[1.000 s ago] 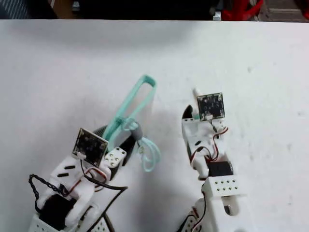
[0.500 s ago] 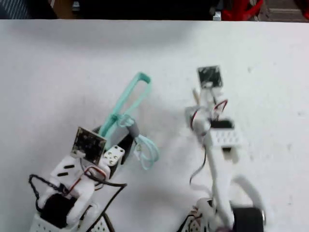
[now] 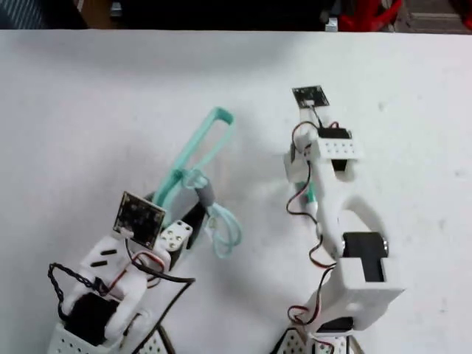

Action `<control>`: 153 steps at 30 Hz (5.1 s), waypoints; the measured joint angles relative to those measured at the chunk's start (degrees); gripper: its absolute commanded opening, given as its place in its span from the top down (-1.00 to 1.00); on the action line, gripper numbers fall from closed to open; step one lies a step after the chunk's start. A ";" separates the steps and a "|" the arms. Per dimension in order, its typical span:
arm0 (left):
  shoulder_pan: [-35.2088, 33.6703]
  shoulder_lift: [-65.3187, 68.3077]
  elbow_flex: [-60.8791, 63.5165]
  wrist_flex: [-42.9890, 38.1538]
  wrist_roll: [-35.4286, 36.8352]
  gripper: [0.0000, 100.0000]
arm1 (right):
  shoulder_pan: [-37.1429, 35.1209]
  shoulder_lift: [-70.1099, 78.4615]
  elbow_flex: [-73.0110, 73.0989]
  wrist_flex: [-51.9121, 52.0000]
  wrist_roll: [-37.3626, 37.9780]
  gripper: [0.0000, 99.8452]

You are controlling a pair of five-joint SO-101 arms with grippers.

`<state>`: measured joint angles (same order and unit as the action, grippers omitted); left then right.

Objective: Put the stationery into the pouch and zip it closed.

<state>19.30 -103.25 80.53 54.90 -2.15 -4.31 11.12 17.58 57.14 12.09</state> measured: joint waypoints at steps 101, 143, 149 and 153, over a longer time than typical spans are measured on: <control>0.00 0.00 0.00 0.00 0.00 0.68 | -14.51 -69.63 0.88 1.76 -3.60 0.97; 0.00 0.00 0.35 0.00 0.00 0.68 | -26.73 -78.95 5.19 -4.75 -3.43 0.97; 0.00 0.00 0.35 0.00 0.00 0.68 | -25.93 -80.44 4.48 -1.93 -3.43 0.97; 0.00 0.00 0.35 0.00 0.00 0.68 | -26.11 -79.38 10.73 -3.08 -3.43 0.97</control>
<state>19.30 -103.25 80.88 54.90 -2.15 -30.42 -68.26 28.31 54.07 8.66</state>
